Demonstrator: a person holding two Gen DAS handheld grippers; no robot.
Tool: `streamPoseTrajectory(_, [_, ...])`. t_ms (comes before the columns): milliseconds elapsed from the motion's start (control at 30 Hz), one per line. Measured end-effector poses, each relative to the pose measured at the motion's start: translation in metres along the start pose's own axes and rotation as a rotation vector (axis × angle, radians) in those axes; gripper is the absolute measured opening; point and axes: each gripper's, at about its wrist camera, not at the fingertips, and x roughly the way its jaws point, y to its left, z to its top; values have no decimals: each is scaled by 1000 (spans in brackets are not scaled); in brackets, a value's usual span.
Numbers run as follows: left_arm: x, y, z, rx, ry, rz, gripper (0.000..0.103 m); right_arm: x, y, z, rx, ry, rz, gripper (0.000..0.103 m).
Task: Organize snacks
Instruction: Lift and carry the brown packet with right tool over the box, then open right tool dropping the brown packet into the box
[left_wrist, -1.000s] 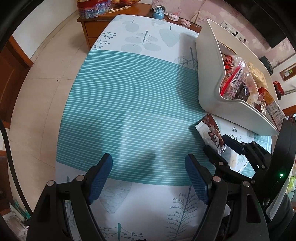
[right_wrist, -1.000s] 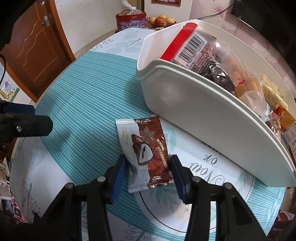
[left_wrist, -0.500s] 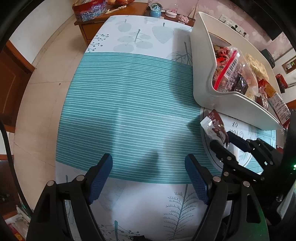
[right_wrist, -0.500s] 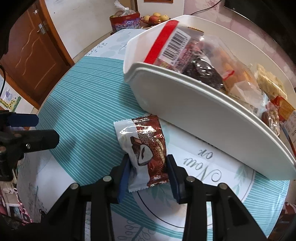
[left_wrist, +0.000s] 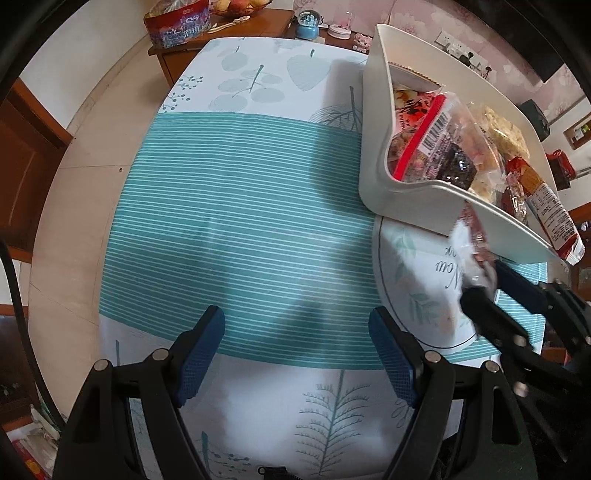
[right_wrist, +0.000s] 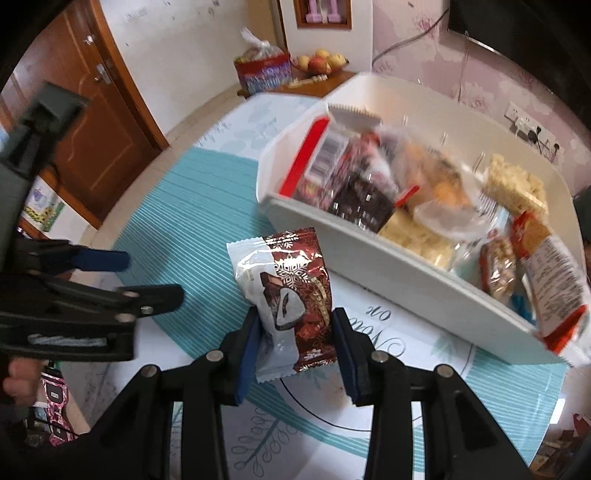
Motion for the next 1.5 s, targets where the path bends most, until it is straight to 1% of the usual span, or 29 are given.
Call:
streamPoseTrajectory(67, [-1, -4, -1, 6, 0, 4, 79, -12, -2, 1, -3, -34, 15, 38])
streamPoseTrajectory(167, [1, -12, 0, 21, 3, 7, 79, -30, -10, 2, 3, -97, 10, 38])
streamPoseTrajectory(300, [0, -22, -2, 48, 0, 0, 79, -46, -22, 6, 26, -182, -16, 38])
streamPoseTrajectory(333, [0, -24, -3, 55, 0, -2, 79, -50, -26, 6, 36, -208, -27, 38])
streamPoseTrajectory(500, [-2, -34, -4, 91, -1, -14, 79, -59, -43, 10, 85, -280, -74, 38])
streamPoseTrajectory(533, [-2, -36, -4, 98, -2, -17, 79, -59, -46, 12, 94, -293, -94, 38])
streamPoseTrajectory(733, [-4, -44, -9, 130, 6, -46, 79, -58, -60, 22, 156, -331, -183, 39])
streamPoseTrajectory(967, [-12, -51, -19, 199, 8, -86, 79, -53, -66, 28, 224, -335, -282, 41])
streamPoseTrajectory(1033, [-18, -52, -22, 219, 3, -94, 79, -50, -68, 26, 257, -305, -300, 46])
streamPoseTrajectory(1067, [-21, -52, -23, 228, -2, -94, 79, -49, -69, 26, 275, -284, -305, 53])
streamPoseTrajectory(1100, [-25, -52, -25, 233, -7, -94, 79, -50, -69, 23, 289, -270, -307, 55])
streamPoseTrajectory(1200, [-43, -53, -32, 239, -24, -98, 79, -57, -67, 17, 309, -255, -312, 56])
streamPoseTrajectory(1267, [-59, -55, -39, 250, -34, -108, 79, -66, -64, 8, 321, -236, -323, 57])
streamPoseTrajectory(1300, [-65, -56, -43, 256, -40, -107, 79, -70, -63, 4, 326, -226, -323, 61])
streamPoseTrajectory(1367, [-78, -58, -50, 266, -55, -97, 79, -81, -60, -9, 340, -200, -314, 65])
streamPoseTrajectory(1400, [-85, -59, -55, 264, -68, -91, 79, -85, -59, -15, 345, -186, -309, 65])
streamPoseTrajectory(1433, [-91, -59, -59, 259, -79, -84, 79, -89, -58, -21, 345, -168, -303, 65])
streamPoseTrajectory(1500, [-104, -62, -70, 256, -116, -42, 79, -97, -56, -38, 344, -129, -295, 66])
